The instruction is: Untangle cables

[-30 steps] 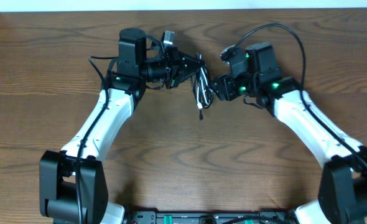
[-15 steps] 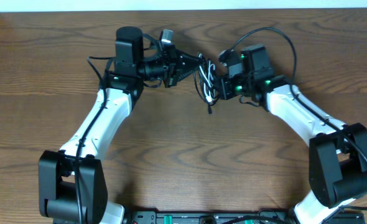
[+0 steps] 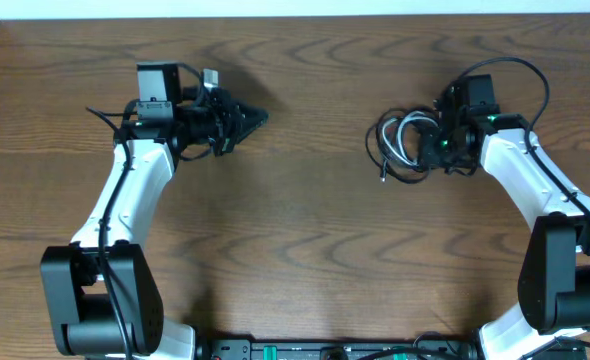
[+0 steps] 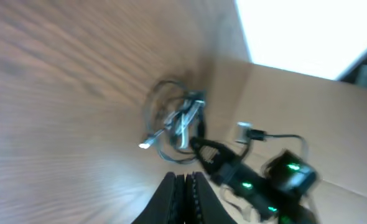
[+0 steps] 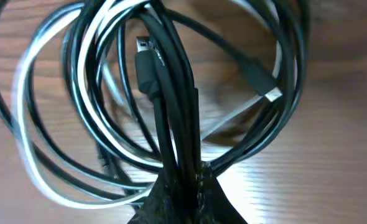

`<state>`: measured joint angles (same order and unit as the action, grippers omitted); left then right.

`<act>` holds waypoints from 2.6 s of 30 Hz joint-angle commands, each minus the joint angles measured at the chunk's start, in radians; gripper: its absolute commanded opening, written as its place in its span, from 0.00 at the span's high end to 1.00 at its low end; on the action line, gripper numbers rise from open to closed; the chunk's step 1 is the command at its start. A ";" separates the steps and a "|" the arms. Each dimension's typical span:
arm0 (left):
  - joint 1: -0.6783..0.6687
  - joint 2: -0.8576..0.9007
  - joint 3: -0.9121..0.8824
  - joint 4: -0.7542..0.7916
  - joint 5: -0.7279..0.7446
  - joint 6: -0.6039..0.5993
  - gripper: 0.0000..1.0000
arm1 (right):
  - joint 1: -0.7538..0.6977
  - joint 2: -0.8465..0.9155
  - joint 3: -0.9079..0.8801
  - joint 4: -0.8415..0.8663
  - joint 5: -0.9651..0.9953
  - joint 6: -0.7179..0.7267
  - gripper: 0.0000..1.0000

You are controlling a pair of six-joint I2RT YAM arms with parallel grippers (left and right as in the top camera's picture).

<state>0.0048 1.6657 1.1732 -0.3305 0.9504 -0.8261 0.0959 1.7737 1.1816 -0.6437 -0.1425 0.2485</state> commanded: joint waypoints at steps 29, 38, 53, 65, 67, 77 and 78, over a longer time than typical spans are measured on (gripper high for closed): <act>-0.107 -0.018 0.009 -0.053 -0.242 0.276 0.79 | 0.259 0.018 0.074 0.062 -0.177 -0.085 0.42; -0.285 0.014 0.009 0.026 -0.473 0.190 0.75 | 0.259 0.118 0.074 0.075 -0.111 -0.085 0.53; -0.409 0.323 0.009 0.190 -0.427 0.054 0.75 | 0.259 0.164 0.073 0.085 -0.111 -0.085 0.84; -0.412 0.375 0.009 0.088 -0.473 0.055 0.75 | 0.264 0.165 0.072 0.080 -0.133 -0.085 0.99; -0.412 0.375 0.009 0.081 -0.473 0.058 0.75 | 0.265 0.172 0.072 0.088 -0.132 -0.085 0.89; -0.412 0.375 0.009 0.031 -0.473 0.066 0.75 | 0.252 0.209 0.097 0.116 -0.220 -0.085 0.99; -0.412 0.375 0.009 0.029 -0.473 0.066 0.75 | 0.236 0.196 0.113 0.116 -0.281 -0.084 0.99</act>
<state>-0.4088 2.0075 1.1904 -0.2726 0.5213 -0.7628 0.3531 1.9812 1.2461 -0.5301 -0.3012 0.1600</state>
